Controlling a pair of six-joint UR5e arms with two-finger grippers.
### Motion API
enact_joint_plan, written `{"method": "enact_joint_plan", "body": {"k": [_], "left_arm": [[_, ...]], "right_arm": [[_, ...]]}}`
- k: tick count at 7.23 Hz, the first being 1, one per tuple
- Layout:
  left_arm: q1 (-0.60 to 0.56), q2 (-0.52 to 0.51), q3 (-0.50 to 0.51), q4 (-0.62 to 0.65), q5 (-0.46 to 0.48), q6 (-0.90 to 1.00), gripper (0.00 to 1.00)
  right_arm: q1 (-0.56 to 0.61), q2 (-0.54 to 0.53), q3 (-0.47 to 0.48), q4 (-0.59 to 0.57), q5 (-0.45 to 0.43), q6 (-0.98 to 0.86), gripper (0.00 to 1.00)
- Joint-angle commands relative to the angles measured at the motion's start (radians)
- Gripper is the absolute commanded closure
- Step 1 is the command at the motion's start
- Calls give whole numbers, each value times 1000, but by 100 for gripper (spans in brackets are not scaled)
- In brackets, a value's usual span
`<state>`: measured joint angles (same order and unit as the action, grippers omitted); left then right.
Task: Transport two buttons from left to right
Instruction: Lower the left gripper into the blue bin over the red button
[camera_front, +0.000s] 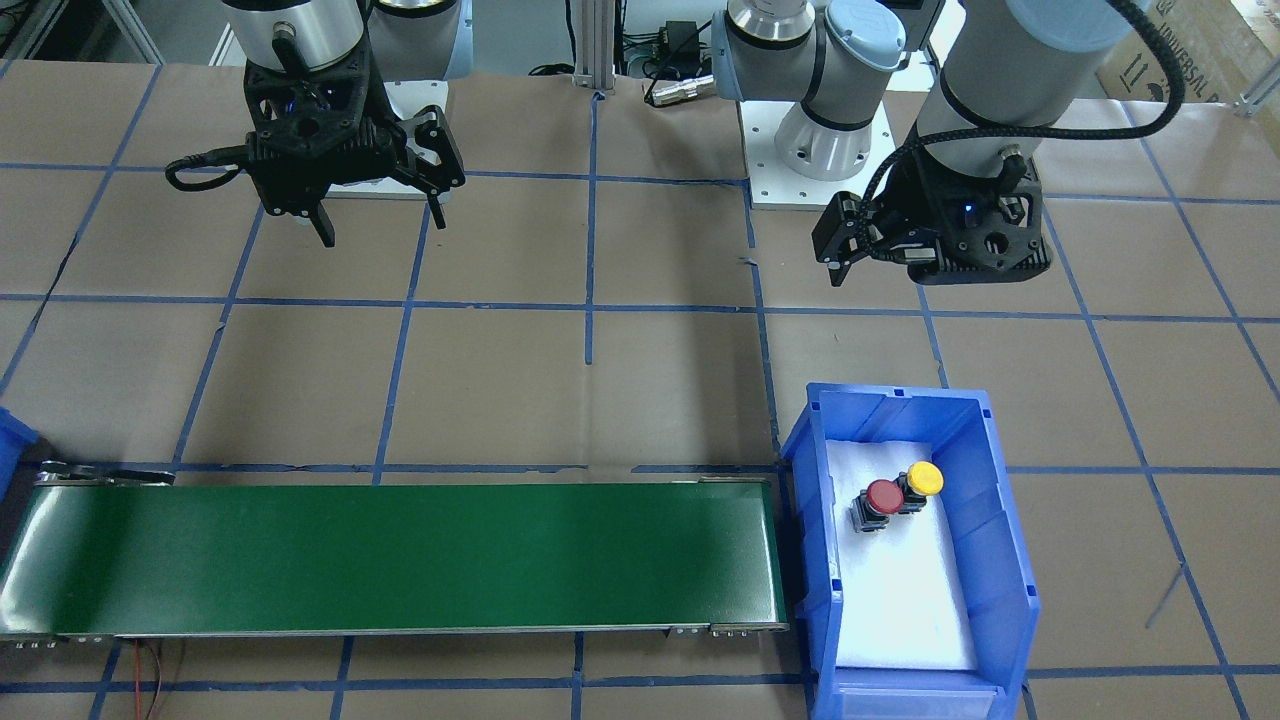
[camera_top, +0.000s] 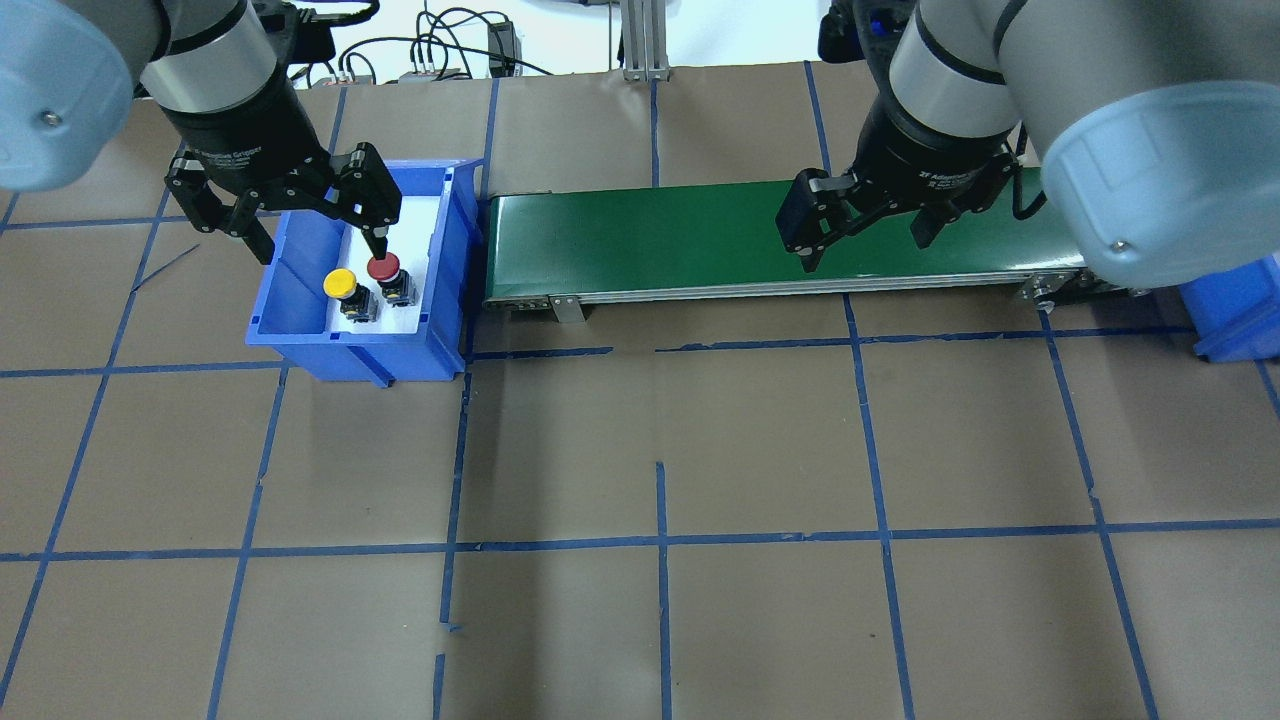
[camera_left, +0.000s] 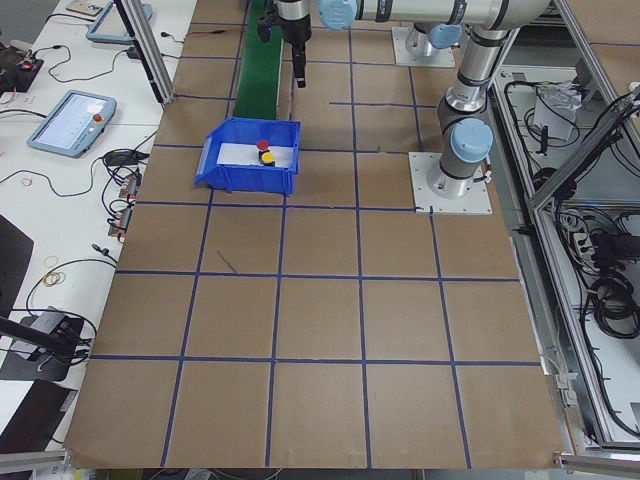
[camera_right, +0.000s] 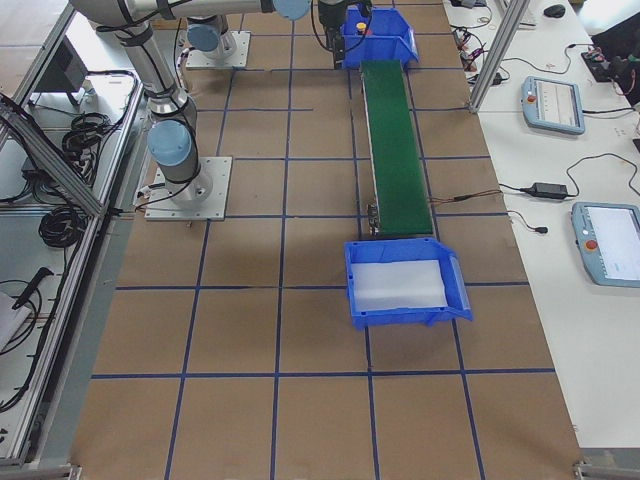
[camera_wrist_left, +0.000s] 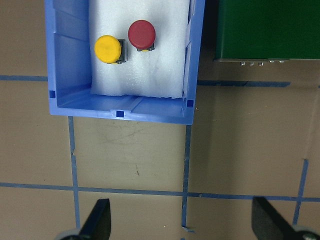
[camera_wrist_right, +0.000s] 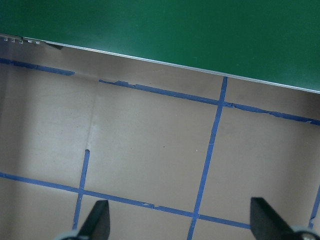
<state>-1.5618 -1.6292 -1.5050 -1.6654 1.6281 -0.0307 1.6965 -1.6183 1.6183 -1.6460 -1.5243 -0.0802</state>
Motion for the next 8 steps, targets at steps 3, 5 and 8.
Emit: {"method": "enact_joint_plan", "body": {"k": [3,5,8], "left_arm": [[78,-9,-6,16,-82,56,0],[123,-123,12,186,-79,100,0],[129,-270,-3,335,9,468,0]], "right_arm": [[0,0,0,0,1,0,0],[0,0,0,0,1,0,0],[0,0,0,0,12,0,0]]}}
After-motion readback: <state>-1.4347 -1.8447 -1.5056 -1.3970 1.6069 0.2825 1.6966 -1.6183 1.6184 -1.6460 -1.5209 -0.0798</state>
